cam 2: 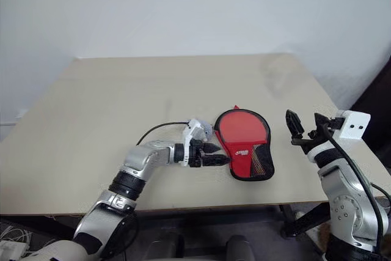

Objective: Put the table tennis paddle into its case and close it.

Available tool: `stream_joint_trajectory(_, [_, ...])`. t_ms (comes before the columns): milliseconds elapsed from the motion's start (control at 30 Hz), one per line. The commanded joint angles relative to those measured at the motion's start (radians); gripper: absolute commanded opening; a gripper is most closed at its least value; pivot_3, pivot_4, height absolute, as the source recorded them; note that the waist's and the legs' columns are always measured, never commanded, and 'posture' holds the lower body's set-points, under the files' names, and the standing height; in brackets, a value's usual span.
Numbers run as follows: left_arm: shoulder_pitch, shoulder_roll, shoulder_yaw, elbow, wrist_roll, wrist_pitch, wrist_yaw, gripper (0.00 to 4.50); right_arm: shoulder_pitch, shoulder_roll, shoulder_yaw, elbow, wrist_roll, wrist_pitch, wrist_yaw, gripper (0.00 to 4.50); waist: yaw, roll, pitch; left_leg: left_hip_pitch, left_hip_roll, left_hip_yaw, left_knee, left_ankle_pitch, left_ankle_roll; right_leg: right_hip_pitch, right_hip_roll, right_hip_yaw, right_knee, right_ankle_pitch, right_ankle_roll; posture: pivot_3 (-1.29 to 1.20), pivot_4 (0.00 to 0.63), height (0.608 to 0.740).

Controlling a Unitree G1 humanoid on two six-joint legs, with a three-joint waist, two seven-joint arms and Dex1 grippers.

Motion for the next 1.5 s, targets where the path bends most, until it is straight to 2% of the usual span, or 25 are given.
stream_joint_trajectory(33, [-0.034, -0.028, 0.013, 0.016, -0.008, 0.083, 0.065, 4.5, -0.022, 0.0, -0.006, -0.002, -0.001, -0.033, -0.022, 4.49, 0.0, 0.0, 0.0, 0.0, 0.0, 0.0, 0.0, 0.0, 0.0, 0.0, 0.0, 0.0, 0.0, 0.0, 0.0, 0.0, 0.0, 0.74])
stream_joint_trajectory(400, [-0.186, -0.251, 0.19, 0.359, -0.053, 0.181, 0.216, 4.5, -0.032, -0.006, 0.004, 0.05, -0.021, -0.055, -0.061, 4.49, 0.014, 0.0, 0.0, 0.0, -0.001, -0.001, 0.001, 0.0, 0.0, 0.001, 0.0, -0.001, -0.001, 0.0, 0.0, 0.0, 0.0, 0.74])
stream_joint_trajectory(567, [-0.225, -0.306, 0.26, 0.441, -0.077, 0.196, 0.245, 4.5, -0.021, -0.005, 0.0, 0.052, -0.03, -0.062, -0.08, 4.49, 0.026, 0.0, 0.0, 0.0, -0.002, -0.001, 0.0, 0.0, 0.0, 0.001, -0.001, -0.001, -0.002, 0.0, 0.0, 0.0, 0.0, 0.74])
stream_joint_trajectory(700, [-0.234, -0.322, 0.269, 0.472, -0.089, 0.194, 0.25, 4.5, -0.015, -0.007, -0.003, 0.054, -0.031, -0.063, -0.088, 4.49, 0.027, 0.0, 0.0, 0.0, -0.002, -0.001, 0.0, 0.0, 0.0, 0.001, -0.001, -0.001, -0.003, 0.0, 0.001, 0.0, 0.0, 0.74])
stream_joint_trajectory(800, [-0.243, -0.333, 0.313, 0.509, -0.109, 0.196, 0.279, 3.86, -0.011, -0.007, -0.011, 0.059, -0.035, -0.069, -0.1, 4.5, 0.026, 0.0, 0.0, 0.0, -0.002, -0.001, 0.0, 0.0, 0.0, 0.001, -0.001, -0.001, -0.002, 0.0, 0.001, 0.0, 0.0, 0.74])
stream_joint_trajectory(1133, [-0.265, -0.364, 0.337, 0.577, -0.129, 0.164, 0.342, 0.23, -0.022, -0.014, -0.027, 0.085, -0.041, -0.066, -0.119, 4.5, 0.026, 0.001, -0.002, 0.0, -0.002, -0.001, 0.0, 0.0, 0.0, 0.002, -0.002, -0.002, -0.002, 0.0, 0.001, 0.0, 0.0, 0.74])
stream_joint_trajectory(1167, [-0.267, -0.363, 0.333, 0.575, -0.131, 0.165, 0.339, 0.06, -0.022, -0.014, -0.028, 0.087, -0.042, -0.066, -0.123, 4.5, 0.026, 0.001, -0.002, 0.0, -0.002, -0.001, 0.0, 0.0, 0.0, 0.002, -0.002, -0.002, -0.002, 0.0, 0.001, 0.0, 0.0, 0.74])
stream_joint_trajectory(1367, [-0.274, -0.351, 0.351, 0.595, -0.15, 0.18, 0.366, 0.06, -0.022, -0.012, -0.036, 0.092, -0.044, -0.066, -0.14, 4.5, 0.024, 0.002, -0.002, 0.001, -0.002, -0.001, 0.001, 0.0, 0.0, 0.002, -0.003, -0.003, -0.002, 0.0, 0.001, 0.0, 0.0, 0.74])
stream_joint_trajectory(1500, [-0.273, -0.311, 0.334, 0.578, -0.16, 0.228, 0.33, 0.06, -0.018, -0.008, -0.034, 0.091, -0.045, -0.064, -0.148, 4.5, 0.025, 0.002, -0.002, 0.0, -0.002, -0.001, 0.001, 0.0, 0.0, 0.002, -0.003, -0.003, -0.002, 0.0, 0.001, 0.0, 0.0, 0.74])
